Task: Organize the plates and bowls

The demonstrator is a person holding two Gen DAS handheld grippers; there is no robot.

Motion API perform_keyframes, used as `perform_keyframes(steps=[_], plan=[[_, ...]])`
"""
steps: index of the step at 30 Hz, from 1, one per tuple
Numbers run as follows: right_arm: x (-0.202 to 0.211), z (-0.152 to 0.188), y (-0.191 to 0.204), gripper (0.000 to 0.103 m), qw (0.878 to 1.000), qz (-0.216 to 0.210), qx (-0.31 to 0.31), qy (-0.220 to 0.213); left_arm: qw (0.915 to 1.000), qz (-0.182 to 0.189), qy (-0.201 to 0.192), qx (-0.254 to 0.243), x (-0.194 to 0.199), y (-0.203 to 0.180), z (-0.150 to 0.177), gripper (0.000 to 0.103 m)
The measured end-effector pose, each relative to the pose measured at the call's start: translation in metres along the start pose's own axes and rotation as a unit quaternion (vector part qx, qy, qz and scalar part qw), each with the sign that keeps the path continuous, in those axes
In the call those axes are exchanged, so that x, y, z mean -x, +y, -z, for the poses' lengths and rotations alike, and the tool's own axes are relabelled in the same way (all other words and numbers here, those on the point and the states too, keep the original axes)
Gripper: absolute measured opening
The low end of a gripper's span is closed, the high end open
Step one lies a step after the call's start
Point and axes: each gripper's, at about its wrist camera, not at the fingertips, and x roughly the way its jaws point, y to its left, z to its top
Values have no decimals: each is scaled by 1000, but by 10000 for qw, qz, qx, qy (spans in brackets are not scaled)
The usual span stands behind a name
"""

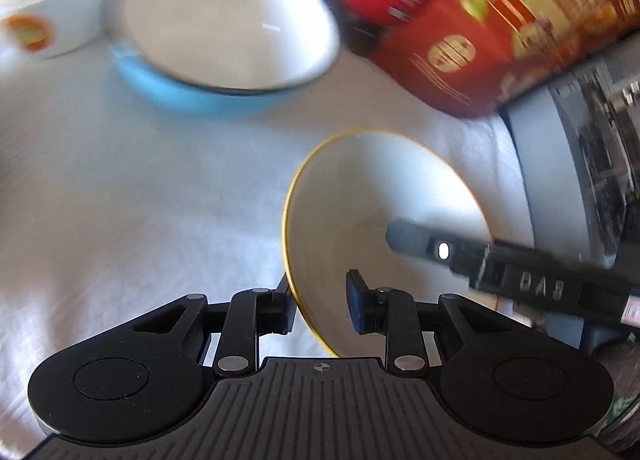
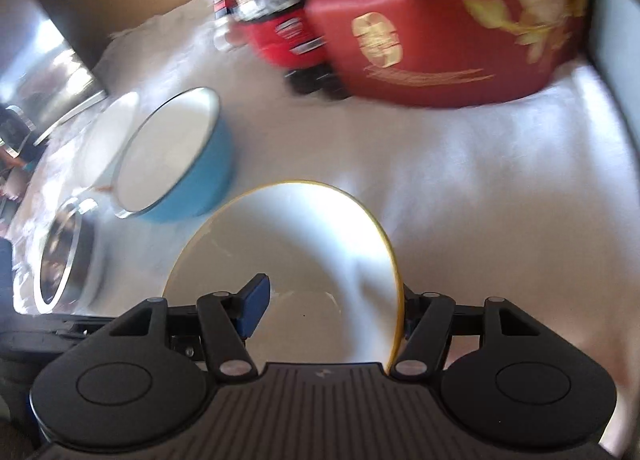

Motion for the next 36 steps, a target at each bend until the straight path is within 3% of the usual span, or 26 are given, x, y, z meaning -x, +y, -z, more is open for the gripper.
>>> perform_keyframes(steps=[9, 13, 16, 20, 26, 30, 36], plan=[[-40, 19, 89, 64, 9938, -761, 461, 660, 9945, -428, -629, 716, 61, 76, 9, 30], [-48, 26, 125, 64, 9907, -799, 794, 769, 9928, -521, -653, 853, 66, 98, 16, 30], [-48, 31, 138, 65, 9897, -735, 921, 806, 9929, -372, -602, 955, 63, 105, 20, 30], [-46, 35, 141, 65, 9898, -687, 931, 828, 9929, -164, -663, 979, 63, 109, 19, 30], [-45, 37, 140, 65, 9924, -572, 896, 625, 9944, -164, -680, 788, 67, 109, 16, 30], [-29, 37, 130, 65, 9954, -363, 867, 165, 9930, -419, -1011, 446, 84, 104, 13, 29], [-9, 32, 91, 72, 9991, -42, 129, -411, 9908, -241, -1318, 198, 106, 96, -5, 30]])
